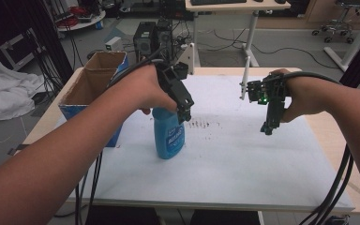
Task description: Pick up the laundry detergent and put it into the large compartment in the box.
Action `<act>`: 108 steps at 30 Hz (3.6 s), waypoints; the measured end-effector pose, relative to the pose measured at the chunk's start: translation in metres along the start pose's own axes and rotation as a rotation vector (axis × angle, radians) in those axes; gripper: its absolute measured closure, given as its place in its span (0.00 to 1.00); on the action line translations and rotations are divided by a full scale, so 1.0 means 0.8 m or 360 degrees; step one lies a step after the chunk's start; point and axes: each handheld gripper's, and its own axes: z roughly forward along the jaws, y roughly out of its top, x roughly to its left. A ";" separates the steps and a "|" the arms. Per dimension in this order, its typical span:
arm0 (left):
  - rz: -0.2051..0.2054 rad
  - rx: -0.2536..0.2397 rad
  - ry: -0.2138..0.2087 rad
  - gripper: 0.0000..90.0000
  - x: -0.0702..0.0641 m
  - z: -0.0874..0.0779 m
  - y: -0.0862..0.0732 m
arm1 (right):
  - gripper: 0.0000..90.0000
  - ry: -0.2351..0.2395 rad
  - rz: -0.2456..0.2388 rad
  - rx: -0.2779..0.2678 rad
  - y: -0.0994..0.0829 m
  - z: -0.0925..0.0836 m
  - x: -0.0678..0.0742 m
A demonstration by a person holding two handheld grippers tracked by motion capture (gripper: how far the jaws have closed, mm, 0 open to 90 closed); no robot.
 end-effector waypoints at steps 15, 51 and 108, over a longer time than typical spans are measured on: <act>0.0012 0.0004 0.0022 0.05 -0.004 0.005 0.001 | 0.03 0.0003 -0.0002 0.0005 0.001 0.001 0.000; 0.0026 0.0012 0.0034 0.26 -0.003 0.009 0.002 | 0.03 0.0010 0.0005 0.0009 0.003 0.005 0.001; 0.0104 0.0004 -0.0039 0.42 0.023 -0.111 -0.013 | 0.03 0.0015 0.0000 0.0013 0.006 0.007 0.002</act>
